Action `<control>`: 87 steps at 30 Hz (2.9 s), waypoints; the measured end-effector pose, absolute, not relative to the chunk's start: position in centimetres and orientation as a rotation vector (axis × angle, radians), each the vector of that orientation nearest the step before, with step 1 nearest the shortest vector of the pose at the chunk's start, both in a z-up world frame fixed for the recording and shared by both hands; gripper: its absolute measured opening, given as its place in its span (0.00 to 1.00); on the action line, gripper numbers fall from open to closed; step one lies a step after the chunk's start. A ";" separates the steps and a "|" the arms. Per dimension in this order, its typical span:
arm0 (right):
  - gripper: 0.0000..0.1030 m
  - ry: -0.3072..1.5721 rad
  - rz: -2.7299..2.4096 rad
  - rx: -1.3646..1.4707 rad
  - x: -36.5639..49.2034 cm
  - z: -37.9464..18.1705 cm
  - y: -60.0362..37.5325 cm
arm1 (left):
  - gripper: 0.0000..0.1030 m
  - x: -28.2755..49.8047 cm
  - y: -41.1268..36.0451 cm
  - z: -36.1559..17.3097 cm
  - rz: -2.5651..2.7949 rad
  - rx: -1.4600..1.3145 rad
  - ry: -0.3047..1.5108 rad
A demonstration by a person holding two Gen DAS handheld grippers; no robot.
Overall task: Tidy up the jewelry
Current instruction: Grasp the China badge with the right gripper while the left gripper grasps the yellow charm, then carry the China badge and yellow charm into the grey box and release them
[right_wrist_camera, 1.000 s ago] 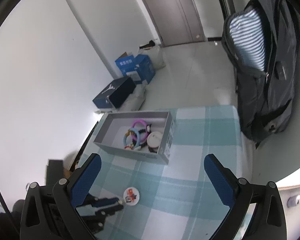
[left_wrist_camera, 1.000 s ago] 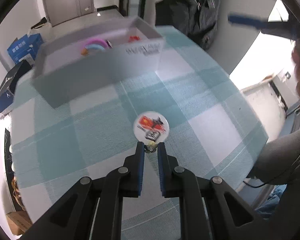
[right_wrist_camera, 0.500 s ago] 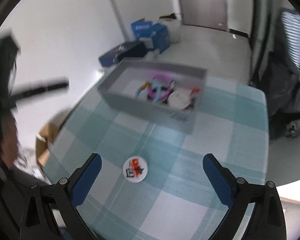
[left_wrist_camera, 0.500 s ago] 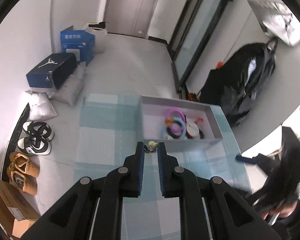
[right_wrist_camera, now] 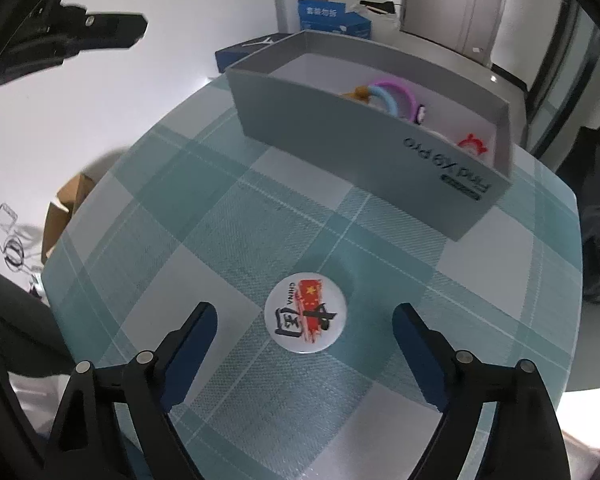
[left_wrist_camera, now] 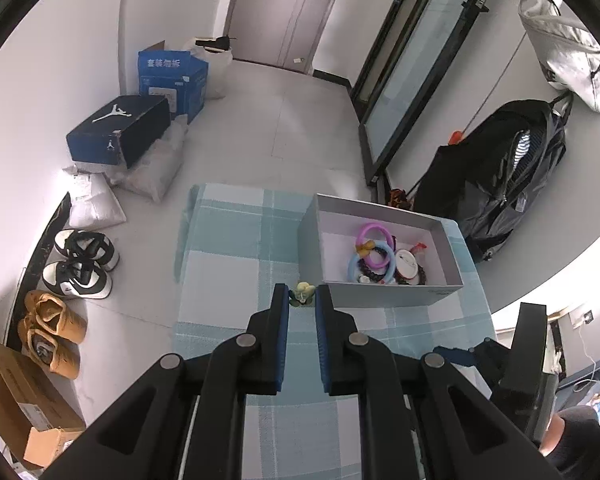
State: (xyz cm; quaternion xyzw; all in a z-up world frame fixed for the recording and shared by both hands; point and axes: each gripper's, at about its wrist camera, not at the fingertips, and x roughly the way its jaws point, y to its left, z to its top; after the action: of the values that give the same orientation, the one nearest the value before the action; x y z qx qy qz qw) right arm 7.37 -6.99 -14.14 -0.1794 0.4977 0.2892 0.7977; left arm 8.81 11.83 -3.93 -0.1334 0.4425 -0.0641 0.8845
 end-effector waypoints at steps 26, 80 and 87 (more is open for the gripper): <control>0.40 1.038 0.621 -0.378 7.5 -13.9 -6.9 | 0.09 9.3 11.1 -4.2 -0.156 -0.282 0.929; 0.40 1.013 0.656 0.179 23.7 -7.3 -12.3 | 0.09 20.1 4.6 -8.1 -0.289 -0.250 1.111; 0.42 1.027 0.645 0.172 23.3 -7.7 -12.0 | 0.09 20.4 4.7 -8.4 -0.318 -0.313 1.141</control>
State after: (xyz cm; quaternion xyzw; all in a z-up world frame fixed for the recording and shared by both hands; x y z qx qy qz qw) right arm 23.30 -12.04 -7.65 0.0805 0.4820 0.3025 0.8183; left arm 20.36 4.71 -8.39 -0.1468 0.5354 -0.1493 0.8182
